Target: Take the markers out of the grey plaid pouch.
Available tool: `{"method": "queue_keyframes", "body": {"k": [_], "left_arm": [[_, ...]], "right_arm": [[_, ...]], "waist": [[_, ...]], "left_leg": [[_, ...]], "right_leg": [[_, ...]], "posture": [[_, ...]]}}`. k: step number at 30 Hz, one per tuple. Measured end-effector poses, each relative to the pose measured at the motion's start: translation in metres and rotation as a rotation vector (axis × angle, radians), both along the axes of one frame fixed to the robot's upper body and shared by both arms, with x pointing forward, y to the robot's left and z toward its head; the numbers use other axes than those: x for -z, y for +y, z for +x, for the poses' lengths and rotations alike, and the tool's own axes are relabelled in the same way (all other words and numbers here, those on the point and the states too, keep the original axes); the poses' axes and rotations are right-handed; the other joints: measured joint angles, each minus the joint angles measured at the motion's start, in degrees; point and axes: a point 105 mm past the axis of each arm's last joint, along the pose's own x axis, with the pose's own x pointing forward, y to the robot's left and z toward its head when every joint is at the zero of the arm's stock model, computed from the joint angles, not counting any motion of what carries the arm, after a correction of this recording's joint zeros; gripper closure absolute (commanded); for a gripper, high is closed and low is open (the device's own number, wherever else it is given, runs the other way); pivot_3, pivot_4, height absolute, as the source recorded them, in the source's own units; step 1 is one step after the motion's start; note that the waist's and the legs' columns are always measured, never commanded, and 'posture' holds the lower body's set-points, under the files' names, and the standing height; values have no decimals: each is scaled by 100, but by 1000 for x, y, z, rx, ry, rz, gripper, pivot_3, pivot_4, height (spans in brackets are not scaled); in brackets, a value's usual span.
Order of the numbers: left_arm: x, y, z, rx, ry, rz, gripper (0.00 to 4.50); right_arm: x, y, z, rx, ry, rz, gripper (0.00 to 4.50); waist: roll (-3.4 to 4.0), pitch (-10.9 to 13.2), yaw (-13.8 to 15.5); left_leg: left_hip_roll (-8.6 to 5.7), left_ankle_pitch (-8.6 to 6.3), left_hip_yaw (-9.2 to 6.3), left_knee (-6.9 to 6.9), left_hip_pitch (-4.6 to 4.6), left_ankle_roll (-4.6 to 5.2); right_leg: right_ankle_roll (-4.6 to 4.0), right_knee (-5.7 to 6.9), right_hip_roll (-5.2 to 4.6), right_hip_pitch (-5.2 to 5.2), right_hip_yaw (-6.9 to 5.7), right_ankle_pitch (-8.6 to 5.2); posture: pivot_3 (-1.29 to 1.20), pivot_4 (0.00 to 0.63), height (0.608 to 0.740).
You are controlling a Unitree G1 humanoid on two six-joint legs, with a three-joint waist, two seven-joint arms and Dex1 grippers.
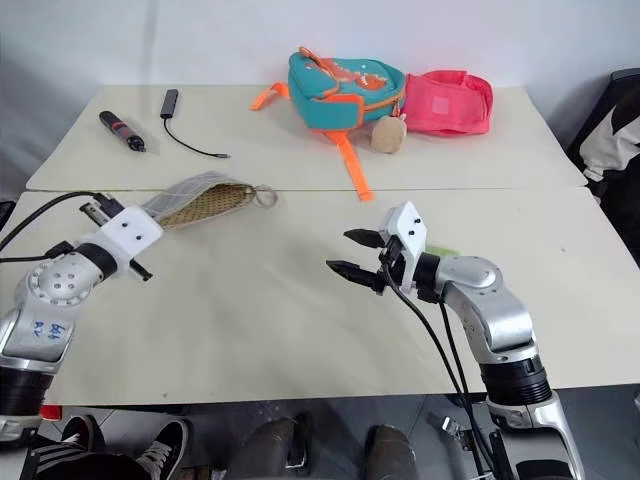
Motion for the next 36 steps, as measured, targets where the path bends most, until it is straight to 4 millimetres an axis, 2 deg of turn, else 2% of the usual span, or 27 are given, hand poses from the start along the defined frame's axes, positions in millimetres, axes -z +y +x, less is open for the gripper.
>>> {"method": "queue_keyframes", "body": {"k": [3, 4, 6, 14, 15, 21, 25, 28, 29, 32, 36], "left_arm": [[12, 3, -4, -21, 31, -75, 3571], [17, 2, -6, -21, 54, -88, 3188], [23, 1, -8, -19, 75, -121, 2694], [17, -4, -27, 67, 93, -255, 154], [18, -6, -32, 92, 105, -263, 16], [30, -24, -69, 267, 206, -309, 16], [11, -39, -77, 348, 141, -533, 16], [2, -30, -76, 312, 66, -764, 16], [1, -28, -78, 304, 65, -816, 16], [7, -28, -83, 304, 102, -847, 16], [13, -46, -88, 371, 164, -831, 16]], "right_arm": [[2, 1, -1, -9, 3, -12, 1047], [2, 1, -1, -10, 2, -17, 1047], [2, -1, 0, -7, 3, -25, 1047], [4, -8, 1, -10, 10, -57, 1047], [5, -11, 1, -9, 14, -66, 1047], [16, -53, -1, 104, 49, -130, 1047], [4, -72, 3, 169, 6, -124, 1047], [1, -97, 19, 312, -28, -116, 1047], [0, -111, 28, 400, -33, -99, 1047], [-4, -153, 46, 646, -52, -44, 1047], [-3, -181, 60, 834, -69, 5, 1047]], "waist": [[0, 0, 8], [0, 0, 2], [-1, 0, -7], [-1, -1, -19], [-1, -1, -20], [0, -2, 3], [1, -2, -2], [-2, -3, -3], [-2, -3, -6], [-2, -3, -9], [-1, -3, -15]], "left_leg": [[3, 0, -1, -1, 0, -2], [3, -1, 0, -2, 0, -4], [3, -1, 4, -2, 0, -4], [9, 0, 10, -1, 0, -3], [9, -1, 10, -2, 0, -3], [10, -4, 11, -1, -1, -2], [17, -8, 9, 1, 6, -3], [20, -6, 6, 3, 7, -5], [18, -6, 10, 5, 8, -3], [15, 8, 19, 5, 8, 21], [16, 4, 23, 5, 9, 13]], "right_leg": [[0, 18, 0, -13, 3, 0], [0, 19, 1, -14, 3, 0], [0, 23, 2, -17, 3, 0], [0, 21, 3, -17, -1, 0], [0, 19, 3, -17, -1, 0], [-1, -9, -1, -4, 1, 0], [-3, -39, -8, 5, 18, 1], [-3, -25, 0, 12, 35, 1], [-4, -14, 8, 11, 33, 1], [-4, -14, 13, 10, 18, 1], [-4, -18, 13, 11, 9, 1]], "posture": [[0, 150, 740], [0, 150, 740], [0, 150, 740], [0, 150, 740], [0, 150, 740], [0, 150, 740], [0, 150, 740], [0, 150, 740], [0, 150, 740], [0, 150, 740], [0, 150, 740]]}}
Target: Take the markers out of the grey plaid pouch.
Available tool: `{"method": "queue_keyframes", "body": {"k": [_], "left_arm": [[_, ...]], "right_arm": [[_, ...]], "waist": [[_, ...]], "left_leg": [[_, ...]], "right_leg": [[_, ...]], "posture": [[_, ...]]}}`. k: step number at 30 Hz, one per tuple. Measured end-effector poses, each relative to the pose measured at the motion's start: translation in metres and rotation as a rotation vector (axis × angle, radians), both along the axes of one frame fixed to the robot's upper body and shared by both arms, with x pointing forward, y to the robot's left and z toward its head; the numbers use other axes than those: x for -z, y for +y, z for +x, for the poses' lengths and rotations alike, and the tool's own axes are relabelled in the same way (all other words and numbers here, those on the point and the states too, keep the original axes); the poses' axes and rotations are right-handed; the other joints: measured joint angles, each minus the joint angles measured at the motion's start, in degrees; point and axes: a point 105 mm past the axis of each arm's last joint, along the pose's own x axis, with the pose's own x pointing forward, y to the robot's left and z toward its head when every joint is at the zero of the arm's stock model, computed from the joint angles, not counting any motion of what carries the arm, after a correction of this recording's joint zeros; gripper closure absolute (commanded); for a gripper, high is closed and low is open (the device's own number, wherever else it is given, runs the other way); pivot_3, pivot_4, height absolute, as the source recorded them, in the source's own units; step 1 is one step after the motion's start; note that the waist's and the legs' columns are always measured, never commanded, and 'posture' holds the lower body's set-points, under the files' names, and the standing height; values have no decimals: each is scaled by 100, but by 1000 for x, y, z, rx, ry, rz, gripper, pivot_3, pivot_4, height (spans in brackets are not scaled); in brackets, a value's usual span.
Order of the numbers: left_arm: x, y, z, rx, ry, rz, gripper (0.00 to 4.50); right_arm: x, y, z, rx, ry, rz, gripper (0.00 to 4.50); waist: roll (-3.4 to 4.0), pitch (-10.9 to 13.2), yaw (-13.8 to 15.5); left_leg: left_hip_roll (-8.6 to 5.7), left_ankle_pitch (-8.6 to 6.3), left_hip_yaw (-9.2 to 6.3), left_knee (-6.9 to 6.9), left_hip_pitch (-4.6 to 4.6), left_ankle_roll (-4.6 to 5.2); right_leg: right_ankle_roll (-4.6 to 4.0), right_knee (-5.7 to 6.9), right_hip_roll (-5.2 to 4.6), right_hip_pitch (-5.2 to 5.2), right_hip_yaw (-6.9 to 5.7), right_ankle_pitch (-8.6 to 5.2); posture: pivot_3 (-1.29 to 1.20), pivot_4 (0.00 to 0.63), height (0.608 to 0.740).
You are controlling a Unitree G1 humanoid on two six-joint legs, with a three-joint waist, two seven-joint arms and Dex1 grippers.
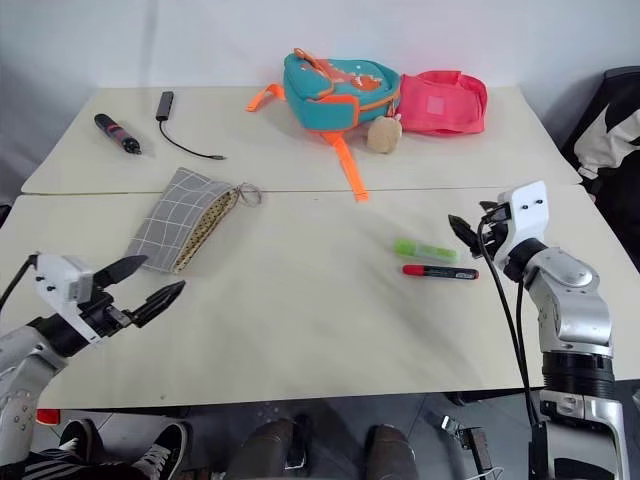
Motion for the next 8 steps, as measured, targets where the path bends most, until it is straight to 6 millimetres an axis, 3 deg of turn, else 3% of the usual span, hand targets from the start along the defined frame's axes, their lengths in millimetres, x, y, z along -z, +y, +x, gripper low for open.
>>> {"method": "queue_keyframes", "body": {"k": [3, 8], "left_arm": [[11, -12, -6, 49, 37, 12, 16], [20, -23, -10, 90, 45, 18, 16]], "right_arm": [[7, -23, 5, 105, -11, 24, 1047], [32, -33, 7, 157, -4, 86, 1047]], "waist": [[0, 0, 10], [4, 2, -11]], "left_leg": [[0, -3, -1, 0, 0, -3], [5, 5, 4, 0, 0, 11]], "right_leg": [[0, -4, 0, 3, 1, 0], [0, -4, 6, 2, 2, 0]], "posture": [[0, 150, 740], [0, 150, 740]]}}
